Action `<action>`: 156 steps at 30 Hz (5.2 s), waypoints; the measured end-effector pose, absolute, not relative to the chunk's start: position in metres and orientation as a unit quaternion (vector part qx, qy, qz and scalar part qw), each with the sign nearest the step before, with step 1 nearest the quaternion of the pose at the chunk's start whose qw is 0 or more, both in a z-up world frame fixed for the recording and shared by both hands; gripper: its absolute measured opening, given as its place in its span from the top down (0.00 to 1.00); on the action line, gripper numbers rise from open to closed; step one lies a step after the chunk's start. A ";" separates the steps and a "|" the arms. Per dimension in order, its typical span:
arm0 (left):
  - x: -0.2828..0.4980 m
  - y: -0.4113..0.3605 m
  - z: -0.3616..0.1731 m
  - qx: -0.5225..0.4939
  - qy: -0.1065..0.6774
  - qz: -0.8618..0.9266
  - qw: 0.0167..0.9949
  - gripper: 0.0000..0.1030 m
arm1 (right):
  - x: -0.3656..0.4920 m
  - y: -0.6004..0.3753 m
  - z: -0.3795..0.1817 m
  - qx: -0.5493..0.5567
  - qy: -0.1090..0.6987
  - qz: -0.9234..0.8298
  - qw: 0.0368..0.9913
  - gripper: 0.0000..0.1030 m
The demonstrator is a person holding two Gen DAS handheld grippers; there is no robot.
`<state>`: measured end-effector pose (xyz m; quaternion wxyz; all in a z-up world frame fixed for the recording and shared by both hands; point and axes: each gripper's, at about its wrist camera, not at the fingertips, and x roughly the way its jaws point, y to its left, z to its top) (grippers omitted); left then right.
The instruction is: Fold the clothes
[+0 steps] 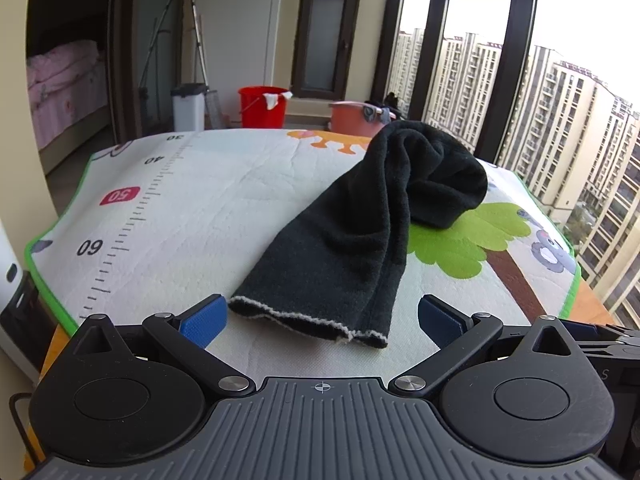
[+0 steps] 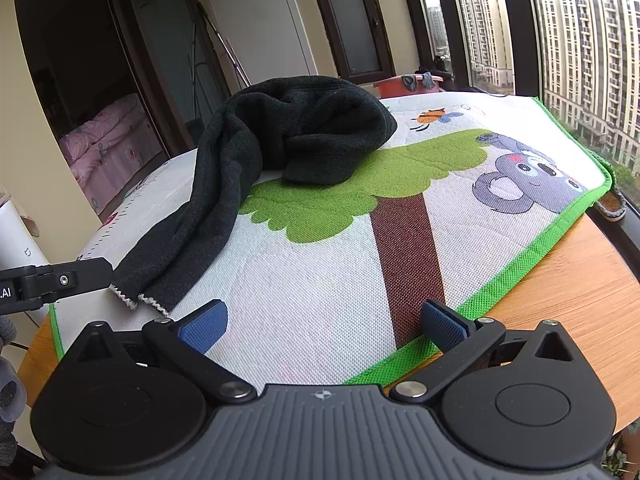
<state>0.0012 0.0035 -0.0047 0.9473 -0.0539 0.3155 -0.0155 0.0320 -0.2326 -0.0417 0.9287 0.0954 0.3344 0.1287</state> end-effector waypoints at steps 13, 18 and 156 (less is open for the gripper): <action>0.000 0.004 -0.005 -0.058 0.317 -0.015 0.947 0.00 | 0.031 -0.228 -0.043 0.080 0.330 0.126 0.932 0.00; 0.002 0.006 -0.008 -0.063 0.320 -0.014 0.945 0.00 | 0.031 -0.232 -0.045 0.094 0.324 0.130 0.932 0.00; 0.109 0.016 -0.041 -0.050 0.293 -0.094 0.950 0.08 | 0.137 -0.283 0.001 0.192 0.251 0.190 0.930 0.77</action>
